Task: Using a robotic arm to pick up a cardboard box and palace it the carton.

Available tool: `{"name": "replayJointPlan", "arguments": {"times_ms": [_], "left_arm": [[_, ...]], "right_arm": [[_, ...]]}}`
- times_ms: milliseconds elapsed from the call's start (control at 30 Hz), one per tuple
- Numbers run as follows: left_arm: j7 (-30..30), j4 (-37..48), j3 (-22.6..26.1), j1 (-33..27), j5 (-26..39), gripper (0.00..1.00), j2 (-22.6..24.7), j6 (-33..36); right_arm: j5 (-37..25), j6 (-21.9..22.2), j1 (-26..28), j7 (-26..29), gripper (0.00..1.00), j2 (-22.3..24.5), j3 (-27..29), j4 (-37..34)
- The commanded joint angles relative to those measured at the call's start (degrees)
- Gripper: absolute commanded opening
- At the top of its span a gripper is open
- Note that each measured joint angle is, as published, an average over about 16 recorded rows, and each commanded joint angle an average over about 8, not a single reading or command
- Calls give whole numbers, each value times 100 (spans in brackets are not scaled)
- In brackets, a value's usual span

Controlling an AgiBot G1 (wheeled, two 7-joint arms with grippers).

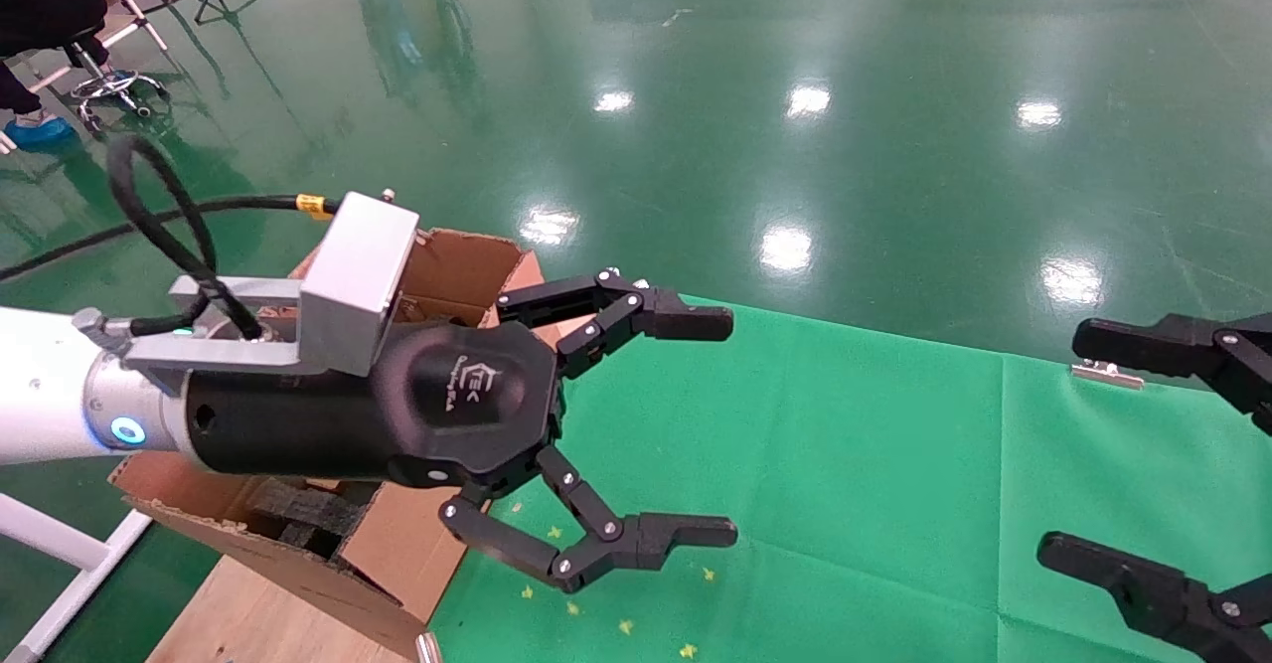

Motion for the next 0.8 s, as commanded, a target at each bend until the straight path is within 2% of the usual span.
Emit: {"name": "replayJointPlan", "arguments": {"times_ms": [33, 800], "left_arm": [[0, 1, 1, -1, 1, 100, 0, 0], [0, 2, 2, -3, 1, 100, 0, 0]], "right_arm": [[0, 0, 0, 0, 100, 0, 0, 0], [0, 0, 0, 0, 100, 0, 0, 0]]}}
